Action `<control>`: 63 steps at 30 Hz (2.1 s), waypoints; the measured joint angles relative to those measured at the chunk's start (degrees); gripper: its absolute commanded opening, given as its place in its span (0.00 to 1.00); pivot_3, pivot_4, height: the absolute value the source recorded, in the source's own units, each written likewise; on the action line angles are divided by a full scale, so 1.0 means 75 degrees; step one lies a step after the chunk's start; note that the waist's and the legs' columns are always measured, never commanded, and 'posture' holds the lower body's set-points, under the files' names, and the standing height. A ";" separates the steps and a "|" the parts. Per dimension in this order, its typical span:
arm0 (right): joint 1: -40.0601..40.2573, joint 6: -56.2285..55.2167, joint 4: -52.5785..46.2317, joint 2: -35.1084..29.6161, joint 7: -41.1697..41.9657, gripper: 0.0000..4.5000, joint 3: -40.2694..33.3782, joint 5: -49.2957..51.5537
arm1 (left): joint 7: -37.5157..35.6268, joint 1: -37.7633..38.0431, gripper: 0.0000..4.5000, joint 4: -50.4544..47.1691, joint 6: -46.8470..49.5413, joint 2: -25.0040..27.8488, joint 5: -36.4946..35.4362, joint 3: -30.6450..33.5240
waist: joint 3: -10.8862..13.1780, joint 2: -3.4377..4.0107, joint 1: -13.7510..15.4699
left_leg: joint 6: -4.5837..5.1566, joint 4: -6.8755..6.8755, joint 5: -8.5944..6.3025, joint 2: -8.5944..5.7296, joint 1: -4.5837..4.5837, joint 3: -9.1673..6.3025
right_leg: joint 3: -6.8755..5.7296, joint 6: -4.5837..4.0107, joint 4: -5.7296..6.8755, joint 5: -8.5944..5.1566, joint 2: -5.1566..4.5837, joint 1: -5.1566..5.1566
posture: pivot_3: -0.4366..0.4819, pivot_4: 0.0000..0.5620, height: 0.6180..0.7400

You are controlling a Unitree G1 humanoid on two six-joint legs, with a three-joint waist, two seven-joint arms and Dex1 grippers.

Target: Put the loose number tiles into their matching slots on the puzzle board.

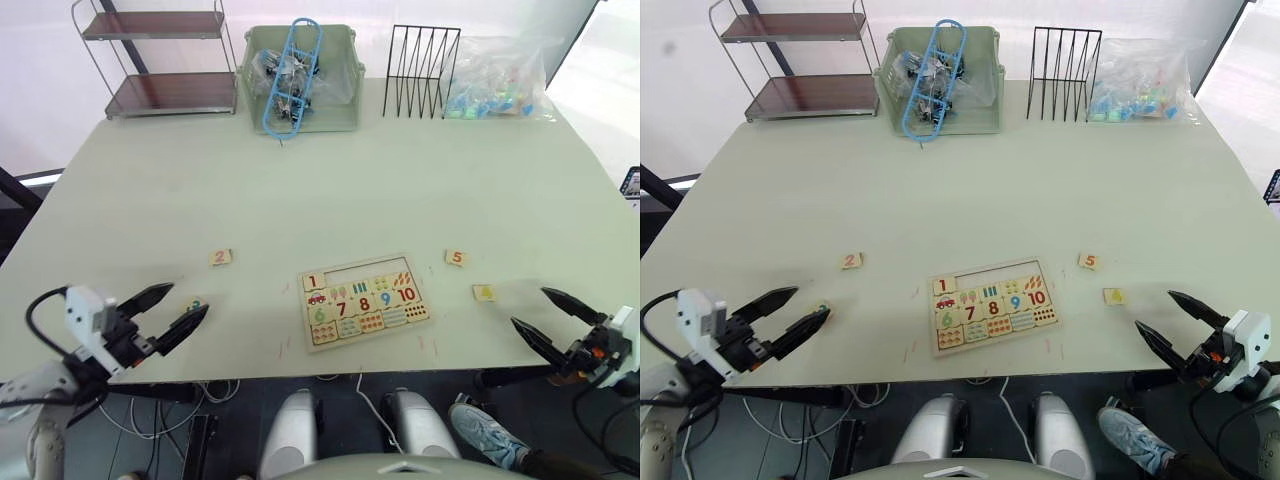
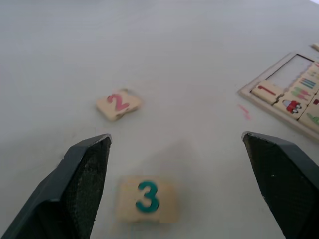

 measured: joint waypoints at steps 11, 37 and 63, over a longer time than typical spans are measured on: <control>0.0638 0.0415 -0.0462 0.0084 0.0039 1.00 -0.0201 0.0376 | -0.0075 0.0831 1.00 0.0450 -0.0815 -0.0248 0.0020 0.0283 | -0.0003 -0.0004 -0.0010 | 0.0000 -0.0001 -0.0001 0.0004 0.0001 0.0001 | 0.0000 0.0020 -0.0001 -0.0023 0.0000 -0.0003 | 0.48 0.27 1.00; 0.1016 0.0585 -0.1347 0.0238 -0.0556 1.00 -0.0217 0.0317 | -0.0341 0.0656 1.00 0.0849 -0.0959 -0.0129 0.0023 0.0126 | -0.0009 -0.0011 -0.0012 | -0.0001 -0.0002 -0.0001 0.0009 -0.0001 0.0003 | -0.0001 0.0017 -0.0001 -0.0027 0.0000 -0.0007 | 0.48 0.27 1.00; 0.0824 0.0442 -0.0957 0.0248 -0.0192 1.00 -0.0195 0.0150 | -0.0386 0.0435 1.00 0.1129 -0.1097 -0.0092 0.0156 0.0109 | -0.0009 -0.0013 -0.0010 | -0.0001 -0.0003 -0.0001 0.0010 -0.0001 0.0005 | -0.0001 0.0017 -0.0002 -0.0027 0.0000 -0.0008 | 0.48 0.27 1.00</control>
